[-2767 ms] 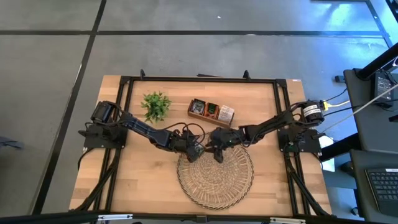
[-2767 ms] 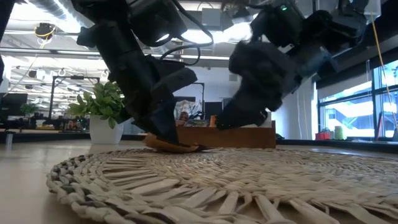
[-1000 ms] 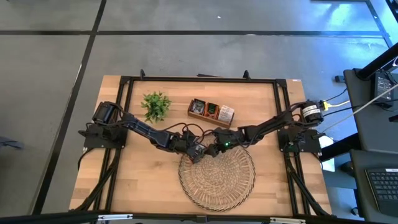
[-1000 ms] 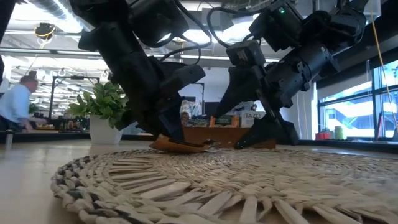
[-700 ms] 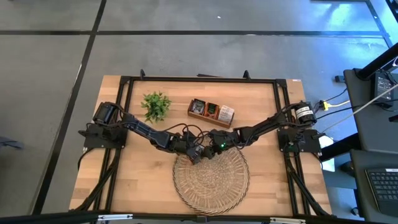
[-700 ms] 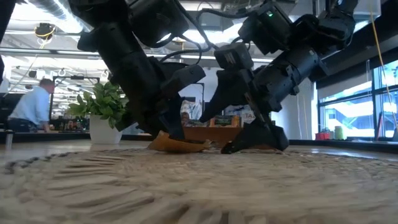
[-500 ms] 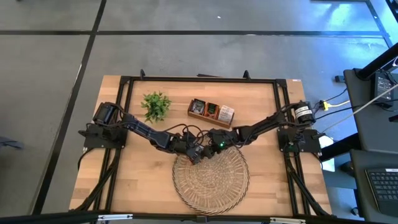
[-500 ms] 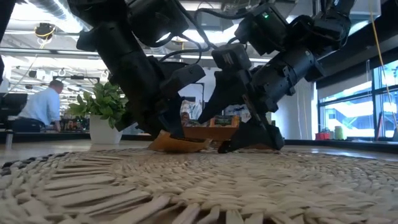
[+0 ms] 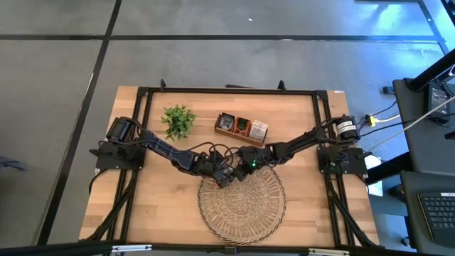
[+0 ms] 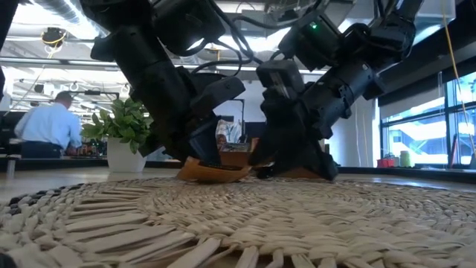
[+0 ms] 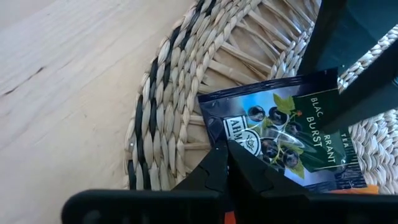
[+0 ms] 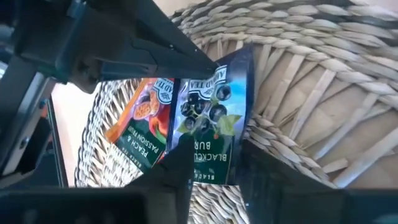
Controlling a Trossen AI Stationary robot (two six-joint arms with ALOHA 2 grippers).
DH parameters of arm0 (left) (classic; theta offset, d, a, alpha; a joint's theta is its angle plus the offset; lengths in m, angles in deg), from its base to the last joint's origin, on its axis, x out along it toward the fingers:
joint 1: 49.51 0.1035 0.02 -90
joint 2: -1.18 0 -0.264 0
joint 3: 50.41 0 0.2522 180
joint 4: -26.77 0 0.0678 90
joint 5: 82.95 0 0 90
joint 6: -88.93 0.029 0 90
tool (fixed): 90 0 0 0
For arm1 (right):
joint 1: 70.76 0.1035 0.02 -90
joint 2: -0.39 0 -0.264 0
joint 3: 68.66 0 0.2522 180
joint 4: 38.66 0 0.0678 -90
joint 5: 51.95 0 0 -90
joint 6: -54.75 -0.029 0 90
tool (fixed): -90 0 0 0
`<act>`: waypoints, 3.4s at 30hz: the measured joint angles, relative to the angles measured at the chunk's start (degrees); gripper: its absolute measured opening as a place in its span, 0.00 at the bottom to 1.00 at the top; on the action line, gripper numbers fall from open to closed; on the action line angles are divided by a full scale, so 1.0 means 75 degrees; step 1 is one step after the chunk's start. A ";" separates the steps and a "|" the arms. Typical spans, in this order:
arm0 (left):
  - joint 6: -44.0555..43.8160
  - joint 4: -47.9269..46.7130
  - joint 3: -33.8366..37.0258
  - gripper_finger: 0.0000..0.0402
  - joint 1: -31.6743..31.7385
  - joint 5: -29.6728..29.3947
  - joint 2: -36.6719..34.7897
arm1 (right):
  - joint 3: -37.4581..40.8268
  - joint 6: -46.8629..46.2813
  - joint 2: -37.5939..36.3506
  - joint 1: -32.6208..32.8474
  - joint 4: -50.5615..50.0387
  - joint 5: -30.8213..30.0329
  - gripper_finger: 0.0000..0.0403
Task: Pick & Place Tea
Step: Put the black and white tea bag into the left section of the wooden organizer
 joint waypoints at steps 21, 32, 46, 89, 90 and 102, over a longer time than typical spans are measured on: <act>0.0441 -0.0188 0.0017 0.01 -0.0002 -0.0027 -0.0281 | 0.0000 0.1472 -0.0012 -0.0149 -0.0092 0.0810 0.02; 0.1986 -0.0374 0.0015 0.01 -0.0003 -0.0050 -0.1541 | -0.0746 0.4991 -0.1613 -0.0264 -0.3013 0.0550 0.01; 0.3327 0.0337 0.0003 0.03 -0.0050 -0.0169 -0.2051 | -0.2393 0.8755 -0.1804 0.0217 -0.6642 -0.1722 0.01; 0.4783 0.1020 0.0003 0.25 -0.0038 -0.0017 -0.1562 | -0.2352 0.8354 -0.1792 0.0595 -0.5735 -0.1966 0.01; 0.4730 0.1020 0.0003 0.22 -0.0038 -0.0017 -0.1562 | -0.2352 0.8354 -0.1792 0.0595 -0.5713 -0.1968 0.01; 0.4687 0.1011 0.0003 0.01 -0.0023 -0.0025 -0.1562 | -0.2349 0.8657 -0.1792 0.0564 -0.5674 -0.1971 0.06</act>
